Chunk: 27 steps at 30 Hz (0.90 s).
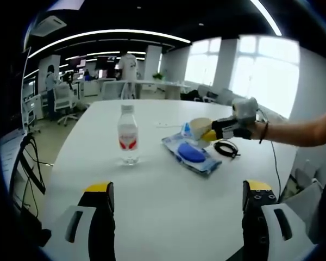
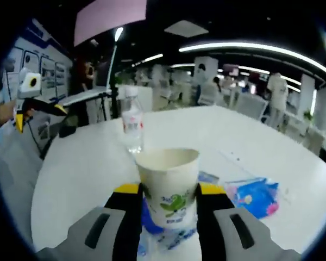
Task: Arrange the tabletop items into an orderly group along one side of the table until the central work area is clear of visible clutter.
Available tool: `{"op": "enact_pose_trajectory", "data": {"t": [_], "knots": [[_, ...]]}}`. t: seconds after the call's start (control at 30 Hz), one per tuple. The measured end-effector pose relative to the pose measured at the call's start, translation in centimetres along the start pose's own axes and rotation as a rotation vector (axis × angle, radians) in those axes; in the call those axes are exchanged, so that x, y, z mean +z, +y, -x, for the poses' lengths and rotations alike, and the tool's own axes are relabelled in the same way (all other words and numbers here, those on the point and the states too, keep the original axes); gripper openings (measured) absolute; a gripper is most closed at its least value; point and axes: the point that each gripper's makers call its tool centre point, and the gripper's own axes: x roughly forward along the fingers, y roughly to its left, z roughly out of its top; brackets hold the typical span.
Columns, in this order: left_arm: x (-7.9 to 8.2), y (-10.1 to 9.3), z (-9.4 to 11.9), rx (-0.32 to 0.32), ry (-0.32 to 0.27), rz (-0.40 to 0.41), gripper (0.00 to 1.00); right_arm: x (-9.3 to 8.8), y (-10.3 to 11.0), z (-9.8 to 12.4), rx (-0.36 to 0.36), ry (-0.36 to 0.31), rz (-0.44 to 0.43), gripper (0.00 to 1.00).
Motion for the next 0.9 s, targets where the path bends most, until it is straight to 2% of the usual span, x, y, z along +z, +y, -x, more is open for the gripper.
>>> {"op": "enact_pose_trajectory", "data": {"t": [0.07,0.37,0.47,0.73,0.9], "knots": [[0.1,0.2,0.0,0.005,-0.001,-0.005,0.96,0.5,0.8,-0.7,0.018,-0.027,-0.003,0.35],[0.0,0.2,-0.1,-0.003,-0.003,0.011,0.97,1.0,2.9,-3.7,0.069,-0.041,-0.016,0.35],[-0.2,-0.1,-0.2,-0.008,0.007,-0.029,0.97,1.1,3.4,-4.6,0.083,-0.057,-0.032,0.35],[-0.5,-0.3,-0.7,-0.02,0.018,-0.072,0.97,2.0,4.7,-7.0,0.099,-0.115,-0.068,0.35],[-0.3,0.0,-0.8,-0.021,0.012,-0.064,0.97,2.0,5.3,-8.6,0.09,-0.113,-0.012,0.35]]}}
